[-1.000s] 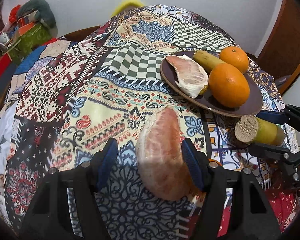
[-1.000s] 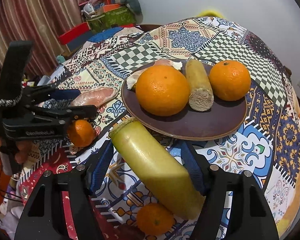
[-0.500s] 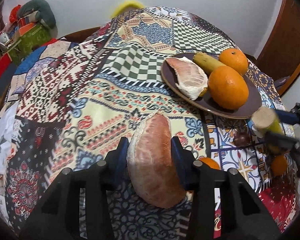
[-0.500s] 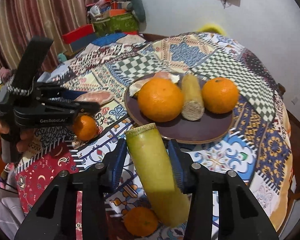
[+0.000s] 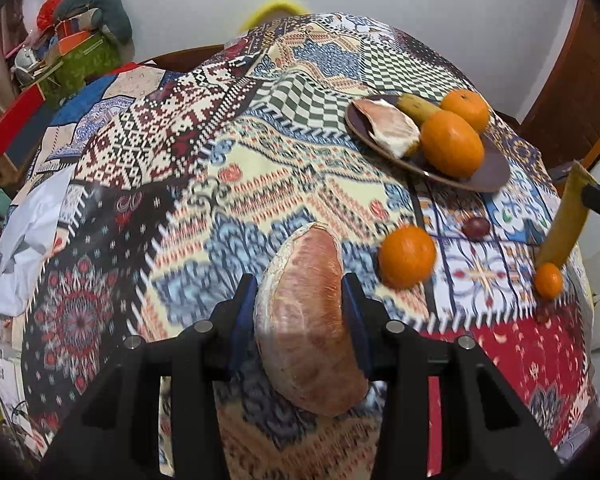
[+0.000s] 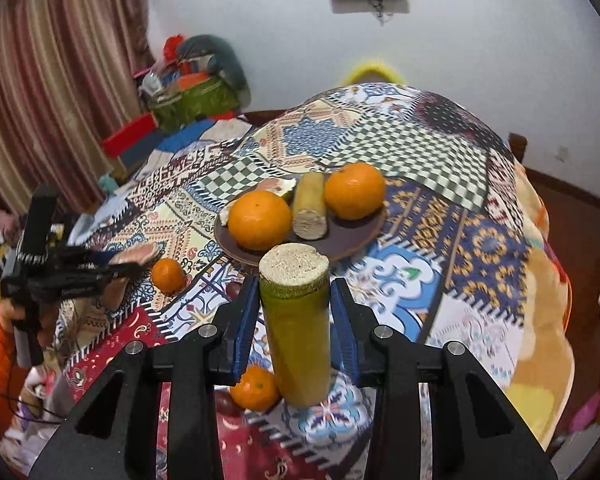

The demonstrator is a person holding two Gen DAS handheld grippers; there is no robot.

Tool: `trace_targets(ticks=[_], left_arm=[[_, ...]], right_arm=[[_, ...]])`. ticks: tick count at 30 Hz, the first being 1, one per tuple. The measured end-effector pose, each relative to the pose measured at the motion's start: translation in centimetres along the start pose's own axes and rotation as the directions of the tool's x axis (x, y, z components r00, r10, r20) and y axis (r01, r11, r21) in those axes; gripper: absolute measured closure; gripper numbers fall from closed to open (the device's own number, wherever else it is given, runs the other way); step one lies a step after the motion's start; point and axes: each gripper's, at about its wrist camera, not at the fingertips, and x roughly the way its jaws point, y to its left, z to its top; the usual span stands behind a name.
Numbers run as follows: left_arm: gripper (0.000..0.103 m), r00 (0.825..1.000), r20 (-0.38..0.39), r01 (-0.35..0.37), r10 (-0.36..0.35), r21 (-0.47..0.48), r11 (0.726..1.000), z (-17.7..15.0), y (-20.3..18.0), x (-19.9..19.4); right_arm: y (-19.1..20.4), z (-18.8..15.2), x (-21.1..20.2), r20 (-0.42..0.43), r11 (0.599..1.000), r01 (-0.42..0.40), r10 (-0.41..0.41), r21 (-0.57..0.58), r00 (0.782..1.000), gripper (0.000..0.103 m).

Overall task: Organize fruits
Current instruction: 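Lift the tube and pomelo segment and carry them toward the plate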

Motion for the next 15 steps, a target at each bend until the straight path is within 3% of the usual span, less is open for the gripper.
trace_targets(ticks=[3,6,15], left_arm=[[0.06,1.0,-0.004,-0.005,0.005,0.0,1.0,-0.7,-0.4,0.0],[0.06,1.0,-0.003,-0.013,0.013,-0.005,1.0,-0.8,-0.7,0.1],[0.06,1.0,-0.001,-0.003,0.003,-0.014,1.0,-0.8,-0.6,0.2]], right_arm=[[-0.6,-0.5,0.0,0.002,1.0,0.027,-0.027,0.014,1.0,0.07],[-1.2,-0.6,0.8,-0.026,0.999,-0.007,0.009,0.05,1.0,0.07],[-1.4,-0.7,3.3,-0.046,0.997,0.0,0.003,0.076,0.999,0.07]])
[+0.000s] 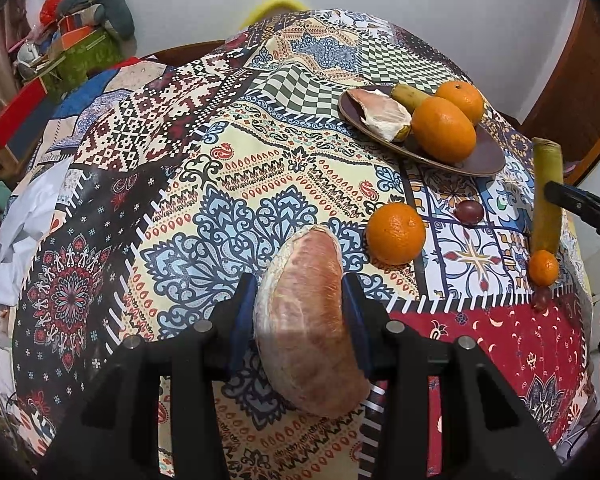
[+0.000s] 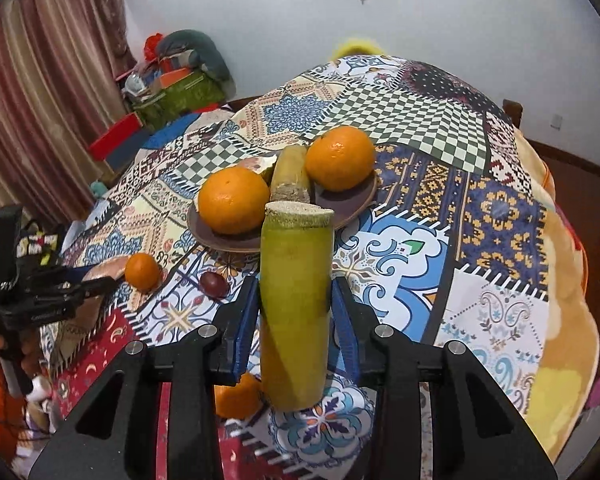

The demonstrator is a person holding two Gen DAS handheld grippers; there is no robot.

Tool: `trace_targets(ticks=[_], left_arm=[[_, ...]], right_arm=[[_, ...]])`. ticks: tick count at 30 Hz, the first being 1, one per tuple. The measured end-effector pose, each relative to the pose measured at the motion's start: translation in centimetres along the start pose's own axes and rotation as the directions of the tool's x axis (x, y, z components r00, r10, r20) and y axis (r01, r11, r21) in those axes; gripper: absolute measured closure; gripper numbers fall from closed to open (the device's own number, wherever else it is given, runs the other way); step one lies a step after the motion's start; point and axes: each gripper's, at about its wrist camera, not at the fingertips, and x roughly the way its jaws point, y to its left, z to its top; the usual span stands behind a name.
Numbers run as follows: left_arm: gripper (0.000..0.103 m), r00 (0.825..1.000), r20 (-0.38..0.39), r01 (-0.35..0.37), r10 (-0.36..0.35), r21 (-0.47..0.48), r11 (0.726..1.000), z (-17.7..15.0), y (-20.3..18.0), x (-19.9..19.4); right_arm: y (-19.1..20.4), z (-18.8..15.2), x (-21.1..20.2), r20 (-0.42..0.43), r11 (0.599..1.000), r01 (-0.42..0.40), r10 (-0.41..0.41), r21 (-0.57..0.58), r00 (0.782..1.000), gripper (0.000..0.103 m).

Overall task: Organize fruits
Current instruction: 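Lift the tube and pomelo segment and carry them toward the plate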

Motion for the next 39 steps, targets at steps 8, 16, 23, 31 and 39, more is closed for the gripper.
trace_targets(ticks=[8,16,23,31,39], left_arm=[[0.06,0.999,0.039,-0.02,0.02,0.01,1.0,0.2,-0.4,-1.1],[0.062,0.991,0.132,-0.019,0.015,0.03,0.999,2.5,-1.8,-3.8],[0.092,0.985,0.173,0.004,-0.012,0.047,0.999,5.1,-2.9,-4.4],[0.101,0.979,0.204,-0.008,-0.011,0.09,0.996,6.1,-3.9,-4.2],[0.054,0.991,0.13,-0.03,0.027,0.02,0.999,4.5,-1.4,-3.1]], right_arm=[[-0.1,-0.2,-1.7,0.023,1.0,0.002,-0.003,0.018,1.0,0.07],[0.0,1.0,-3.8,0.088,1.0,0.003,-0.005,0.02,0.996,0.07],[0.1,2.6,-4.9,0.148,1.0,-0.006,0.003,0.023,0.989,0.07],[-0.2,3.1,-4.2,0.156,0.999,-0.027,0.021,0.034,0.988,0.07],[-0.4,2.7,-3.6,0.135,0.998,-0.041,0.035,0.042,0.99,0.07]])
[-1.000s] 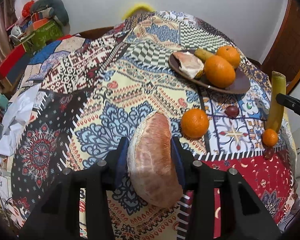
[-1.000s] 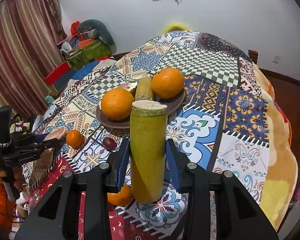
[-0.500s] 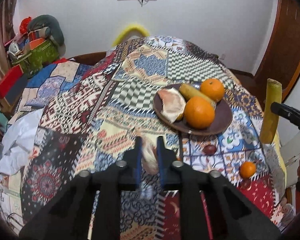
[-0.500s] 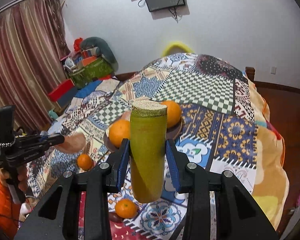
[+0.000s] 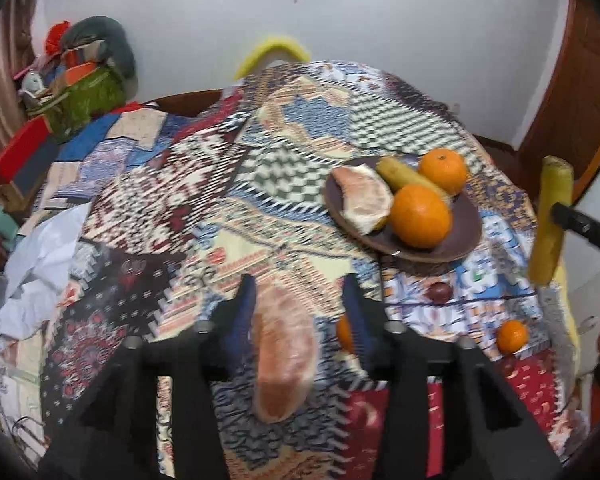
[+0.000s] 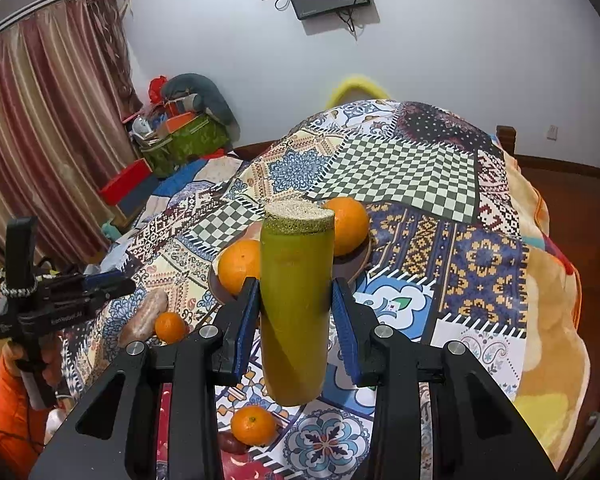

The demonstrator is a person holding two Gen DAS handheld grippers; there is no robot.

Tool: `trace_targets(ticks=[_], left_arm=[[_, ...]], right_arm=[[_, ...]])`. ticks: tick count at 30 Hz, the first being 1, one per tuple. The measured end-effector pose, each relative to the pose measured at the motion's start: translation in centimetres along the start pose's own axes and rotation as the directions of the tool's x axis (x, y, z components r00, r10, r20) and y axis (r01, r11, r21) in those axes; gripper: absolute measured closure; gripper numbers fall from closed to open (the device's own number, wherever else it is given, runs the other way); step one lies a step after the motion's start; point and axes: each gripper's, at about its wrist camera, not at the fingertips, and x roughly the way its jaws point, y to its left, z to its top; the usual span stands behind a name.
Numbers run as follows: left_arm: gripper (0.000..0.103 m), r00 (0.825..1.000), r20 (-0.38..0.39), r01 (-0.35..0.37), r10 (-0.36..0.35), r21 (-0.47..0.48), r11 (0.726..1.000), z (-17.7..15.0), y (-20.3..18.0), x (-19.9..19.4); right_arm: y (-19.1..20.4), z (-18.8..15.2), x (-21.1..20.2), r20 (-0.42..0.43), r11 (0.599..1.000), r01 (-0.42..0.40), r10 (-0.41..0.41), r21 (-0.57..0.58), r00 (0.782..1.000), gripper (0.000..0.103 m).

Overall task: Organize fruits
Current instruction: 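Lift the tube and pomelo segment and carry them toward the plate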

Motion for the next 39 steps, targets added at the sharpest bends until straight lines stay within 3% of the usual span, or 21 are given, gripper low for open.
trace_targets(ticks=[12,17,30,39], left_arm=[[0.054,0.986,-0.163,0.022,-0.018,0.018,1.0,-3.5,0.4,4.0],[0.056,0.988,-0.147,0.04,-0.044,-0.025,0.999,-2.8,0.9,5.1],[0.06,0.994,-0.111,0.019,-0.02,-0.011,1.0,-2.7,0.8,4.3],[0.06,0.999,0.005,0.041,-0.041,-0.005,0.999,0.7,0.0,1.3]], right_arm=[[0.2,-0.1,-0.4,-0.007,1.0,0.007,-0.007,-0.011,1.0,0.07],[0.2,-0.1,-0.4,-0.009,1.0,0.008,-0.008,-0.009,1.0,0.07],[0.1,0.3,-0.6,0.002,1.0,0.003,-0.003,-0.006,1.0,0.07],[0.3,1.2,-0.4,0.026,1.0,0.004,-0.004,-0.014,1.0,0.07]])
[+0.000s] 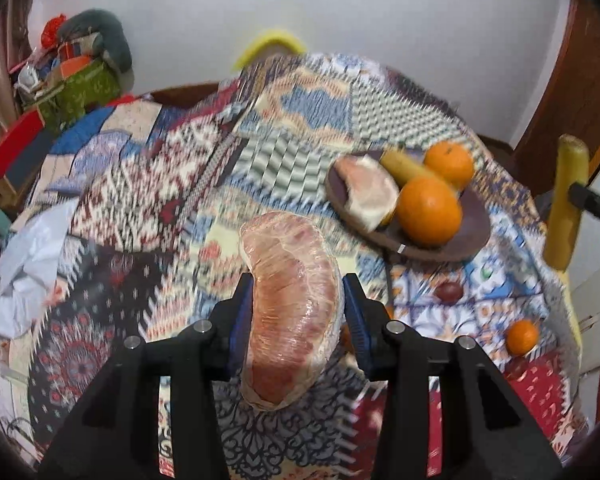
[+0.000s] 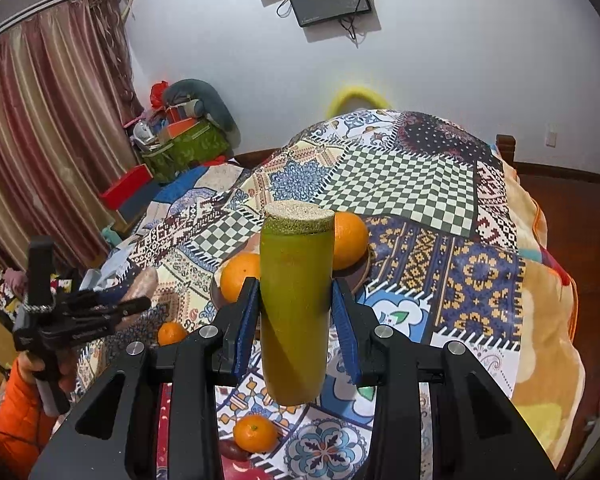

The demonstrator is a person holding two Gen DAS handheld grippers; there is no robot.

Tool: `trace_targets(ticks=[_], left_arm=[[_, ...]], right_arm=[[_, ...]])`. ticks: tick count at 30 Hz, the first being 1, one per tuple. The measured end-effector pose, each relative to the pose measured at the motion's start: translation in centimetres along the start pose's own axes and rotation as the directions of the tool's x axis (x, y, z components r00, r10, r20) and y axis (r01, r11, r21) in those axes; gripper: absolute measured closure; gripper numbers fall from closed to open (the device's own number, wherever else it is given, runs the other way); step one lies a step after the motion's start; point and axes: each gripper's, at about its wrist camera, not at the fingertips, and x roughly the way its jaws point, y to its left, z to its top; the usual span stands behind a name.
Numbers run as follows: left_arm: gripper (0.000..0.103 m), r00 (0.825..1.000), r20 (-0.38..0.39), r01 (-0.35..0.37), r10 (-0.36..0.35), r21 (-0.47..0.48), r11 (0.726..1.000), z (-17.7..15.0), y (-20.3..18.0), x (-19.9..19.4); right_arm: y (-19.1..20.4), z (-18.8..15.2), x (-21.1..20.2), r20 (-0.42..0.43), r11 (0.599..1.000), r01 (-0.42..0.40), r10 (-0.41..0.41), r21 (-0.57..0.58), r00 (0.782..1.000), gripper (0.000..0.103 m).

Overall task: Organize fruits
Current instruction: 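Lift the tube and pomelo segment and carry them toward the plate, then lower the tube and pomelo segment onto the plate and open both tools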

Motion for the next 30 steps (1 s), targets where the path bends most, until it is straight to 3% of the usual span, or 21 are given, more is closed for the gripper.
trace_targets(ticks=[9,23,30], left_arm=[[0.06,0.997,0.066,0.043,-0.046,0.051,0.998,3.7,-3.2,0.6],[0.06,0.996,0.04,0.082,-0.085,0.073,0.994,6.1,-5.1,4.8],[0.06,0.999,0.012,0.046,-0.046,0.061,0.997,6.9,-5.1,7.1]], right_arm=[[0.4,1.4,1.1,0.021,1.0,-0.006,0.007,-0.027,1.0,0.07],[0.3,2.0,4.8,-0.009,0.999,-0.019,0.019,-0.039,1.0,0.07],[0.6,1.9,6.7,-0.041,0.998,-0.026,0.024,-0.056,0.999,0.07]])
